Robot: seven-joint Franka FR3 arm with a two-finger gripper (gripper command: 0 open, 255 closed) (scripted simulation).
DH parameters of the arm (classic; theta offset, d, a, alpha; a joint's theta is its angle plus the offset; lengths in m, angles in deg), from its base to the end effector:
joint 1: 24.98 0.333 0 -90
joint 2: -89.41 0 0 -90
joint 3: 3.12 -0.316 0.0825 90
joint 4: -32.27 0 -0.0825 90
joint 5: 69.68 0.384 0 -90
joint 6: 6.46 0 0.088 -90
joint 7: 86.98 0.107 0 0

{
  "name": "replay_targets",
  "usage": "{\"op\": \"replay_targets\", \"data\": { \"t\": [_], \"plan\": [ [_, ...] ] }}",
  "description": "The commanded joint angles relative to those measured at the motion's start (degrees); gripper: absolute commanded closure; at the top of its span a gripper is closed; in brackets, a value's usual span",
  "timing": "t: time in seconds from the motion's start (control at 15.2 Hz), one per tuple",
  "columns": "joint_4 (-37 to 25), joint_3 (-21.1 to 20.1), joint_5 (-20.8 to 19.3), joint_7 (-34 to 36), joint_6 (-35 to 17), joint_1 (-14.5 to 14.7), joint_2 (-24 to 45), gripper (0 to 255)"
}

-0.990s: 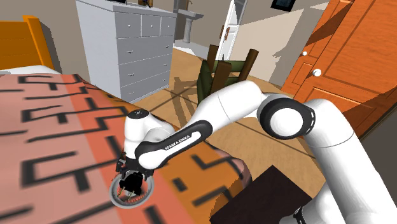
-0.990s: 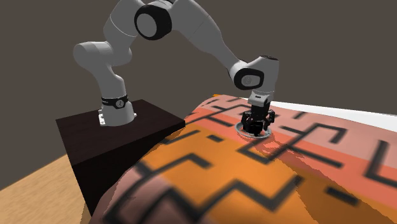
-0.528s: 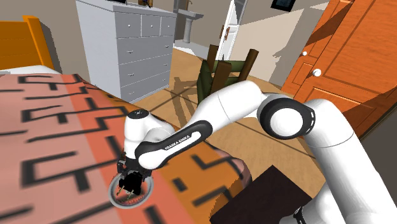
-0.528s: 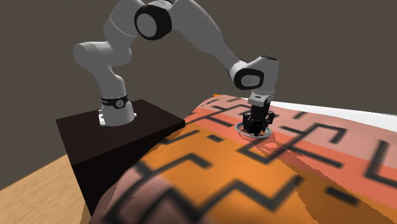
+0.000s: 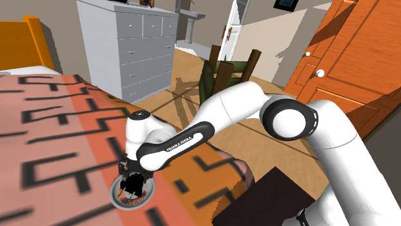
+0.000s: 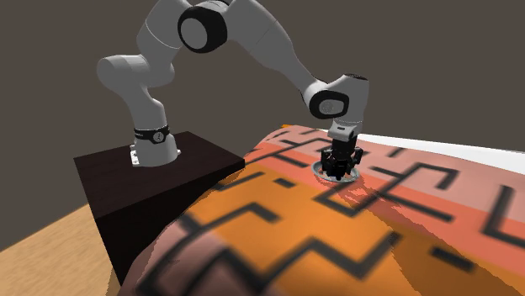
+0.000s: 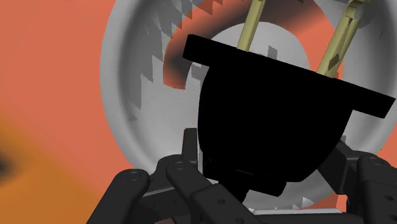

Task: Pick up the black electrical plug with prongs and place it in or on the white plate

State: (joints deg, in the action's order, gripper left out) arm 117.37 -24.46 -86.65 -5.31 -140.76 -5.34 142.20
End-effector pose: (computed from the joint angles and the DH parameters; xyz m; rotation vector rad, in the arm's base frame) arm 0.5671 0.4285 0.1483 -2.9354 0.9714 0.1064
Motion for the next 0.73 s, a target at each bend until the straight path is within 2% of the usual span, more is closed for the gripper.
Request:
{"op": "replay_targets", "data": {
  "t": [0.0, 0.66],
  "plan": [
    [0.24, -0.17, 0.13, -0.02, 0.35, -0.13, -0.61, 255],
    [1.55, -1.73, 1.54, -0.37, 4.47, -1.28, -6.02, 255]
  ]
}}
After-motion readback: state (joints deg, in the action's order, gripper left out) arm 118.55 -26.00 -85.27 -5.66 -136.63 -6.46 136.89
